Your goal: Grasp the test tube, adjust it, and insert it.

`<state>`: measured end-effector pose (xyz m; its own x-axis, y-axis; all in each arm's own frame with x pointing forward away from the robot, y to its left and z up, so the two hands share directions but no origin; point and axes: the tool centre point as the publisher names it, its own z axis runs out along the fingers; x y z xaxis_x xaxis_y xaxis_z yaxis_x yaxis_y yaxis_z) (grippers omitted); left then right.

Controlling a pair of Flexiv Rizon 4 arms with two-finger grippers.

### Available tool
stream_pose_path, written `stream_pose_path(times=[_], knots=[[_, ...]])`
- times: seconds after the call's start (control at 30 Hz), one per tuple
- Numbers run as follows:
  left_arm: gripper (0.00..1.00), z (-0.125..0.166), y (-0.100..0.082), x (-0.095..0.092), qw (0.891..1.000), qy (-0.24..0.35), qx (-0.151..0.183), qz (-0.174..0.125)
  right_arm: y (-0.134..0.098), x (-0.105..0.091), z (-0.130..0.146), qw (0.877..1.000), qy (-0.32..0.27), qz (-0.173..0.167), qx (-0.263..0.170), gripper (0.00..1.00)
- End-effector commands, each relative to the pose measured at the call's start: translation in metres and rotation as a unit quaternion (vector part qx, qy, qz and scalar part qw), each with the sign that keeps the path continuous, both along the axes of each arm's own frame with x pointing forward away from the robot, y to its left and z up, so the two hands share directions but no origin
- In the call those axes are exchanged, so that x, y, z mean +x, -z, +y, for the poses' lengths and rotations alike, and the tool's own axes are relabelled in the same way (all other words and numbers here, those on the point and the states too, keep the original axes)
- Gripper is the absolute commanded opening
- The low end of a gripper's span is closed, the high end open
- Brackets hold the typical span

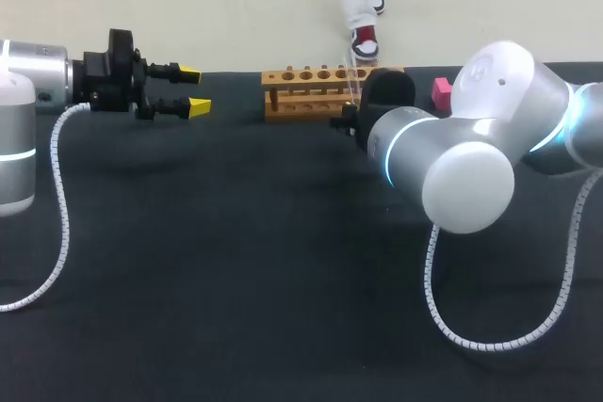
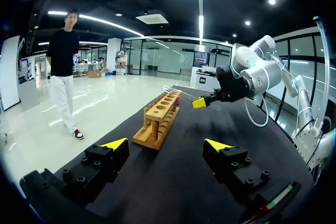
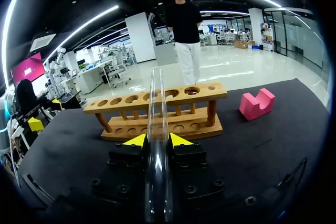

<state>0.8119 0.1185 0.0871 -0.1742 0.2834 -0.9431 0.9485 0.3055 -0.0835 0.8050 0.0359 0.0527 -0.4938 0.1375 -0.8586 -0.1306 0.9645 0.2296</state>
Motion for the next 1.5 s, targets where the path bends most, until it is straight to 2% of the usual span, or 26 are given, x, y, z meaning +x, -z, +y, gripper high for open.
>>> stream_pose_path(times=[0.03,0.5,0.9,1.17,1.5], knots=[[1.0,0.0,0.001,0.002,1.0,0.001,-0.001,-0.001,0.0,0.007,0.001,1.0,-0.004,0.01,-0.001,0.0],[1.0,0.0,0.001,0.002,1.0,0.001,-0.001,-0.001,0.01,0.011,0.003,0.998,-0.025,0.061,0.004,0.0],[1.0,0.0,0.001,0.002,1.0,0.001,-0.001,-0.001,0.015,0.015,0.005,0.995,-0.042,0.089,-0.001,0.0],[1.0,0.0,0.001,0.002,1.0,0.001,-0.001,-0.001,0.019,0.015,0.005,0.991,-0.051,0.124,-0.009,0.0],[1.0,0.0,0.001,0.002,1.0,0.001,-0.001,-0.001,0.023,0.017,0.008,0.988,-0.058,0.143,-0.005,0.0]])
